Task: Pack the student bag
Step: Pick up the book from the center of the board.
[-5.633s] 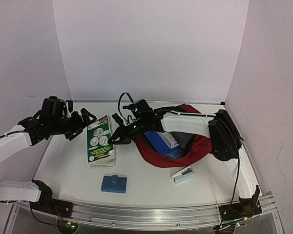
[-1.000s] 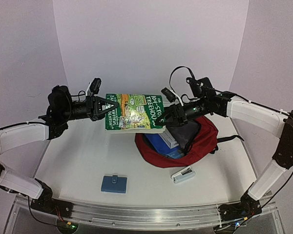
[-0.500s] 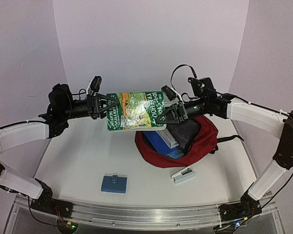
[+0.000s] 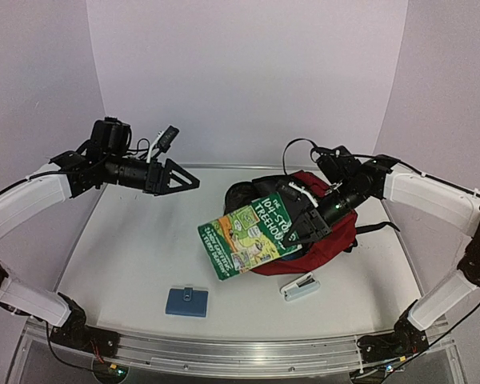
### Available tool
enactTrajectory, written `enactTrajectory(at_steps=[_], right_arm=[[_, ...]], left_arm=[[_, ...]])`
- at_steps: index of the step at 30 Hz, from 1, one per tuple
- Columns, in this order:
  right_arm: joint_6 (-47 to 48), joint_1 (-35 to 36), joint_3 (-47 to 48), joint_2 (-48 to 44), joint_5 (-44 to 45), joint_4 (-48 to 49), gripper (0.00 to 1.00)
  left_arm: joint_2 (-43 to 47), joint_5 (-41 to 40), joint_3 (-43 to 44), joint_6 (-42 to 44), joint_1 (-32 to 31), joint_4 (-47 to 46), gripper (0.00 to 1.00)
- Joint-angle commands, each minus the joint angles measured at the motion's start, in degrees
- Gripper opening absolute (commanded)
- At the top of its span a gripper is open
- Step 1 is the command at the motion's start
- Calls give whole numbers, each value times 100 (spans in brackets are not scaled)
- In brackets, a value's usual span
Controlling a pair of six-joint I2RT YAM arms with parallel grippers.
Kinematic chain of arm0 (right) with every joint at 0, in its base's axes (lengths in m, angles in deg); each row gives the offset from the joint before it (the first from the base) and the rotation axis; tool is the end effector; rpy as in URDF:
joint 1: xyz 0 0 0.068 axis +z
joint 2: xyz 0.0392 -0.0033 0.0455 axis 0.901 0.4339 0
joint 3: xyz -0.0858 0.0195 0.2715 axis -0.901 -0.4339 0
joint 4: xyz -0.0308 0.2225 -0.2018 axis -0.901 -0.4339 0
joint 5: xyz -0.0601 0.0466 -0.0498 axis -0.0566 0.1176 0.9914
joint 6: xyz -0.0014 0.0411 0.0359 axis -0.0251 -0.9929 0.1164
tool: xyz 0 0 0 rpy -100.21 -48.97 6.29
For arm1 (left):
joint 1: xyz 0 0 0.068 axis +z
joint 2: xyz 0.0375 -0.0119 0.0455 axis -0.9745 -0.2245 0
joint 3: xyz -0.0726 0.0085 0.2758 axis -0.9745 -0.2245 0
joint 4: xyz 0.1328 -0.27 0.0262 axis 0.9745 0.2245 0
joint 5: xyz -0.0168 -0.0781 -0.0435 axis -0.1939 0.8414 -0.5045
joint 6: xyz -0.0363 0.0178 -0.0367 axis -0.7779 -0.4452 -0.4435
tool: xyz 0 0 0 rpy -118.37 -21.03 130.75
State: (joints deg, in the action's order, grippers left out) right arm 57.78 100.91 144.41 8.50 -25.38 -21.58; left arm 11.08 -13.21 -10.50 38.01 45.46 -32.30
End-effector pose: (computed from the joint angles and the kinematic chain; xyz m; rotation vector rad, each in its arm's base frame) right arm 0.2643 0.2324 0.3044 -1.3648 2.0871 1.3290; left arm 0.2626 -0.1922 0.3637 0.7552 2.0256 -1.3559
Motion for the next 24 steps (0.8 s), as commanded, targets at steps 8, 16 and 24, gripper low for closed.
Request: enactTrajectory(at_steps=[8,16,24], right_arm=[[1639,557,734,-24,104,-1630,0],[1703,683,1058,137,68,-1836,0],[1641,706,1305,330,-116,-1910,0]], left_arm=[[-1457,31,1426,1947,-1458,1766,99],[-1671,615,1209,1972,-1890,1145,88],[-1932,825,1143,1847,-2019,886,62]])
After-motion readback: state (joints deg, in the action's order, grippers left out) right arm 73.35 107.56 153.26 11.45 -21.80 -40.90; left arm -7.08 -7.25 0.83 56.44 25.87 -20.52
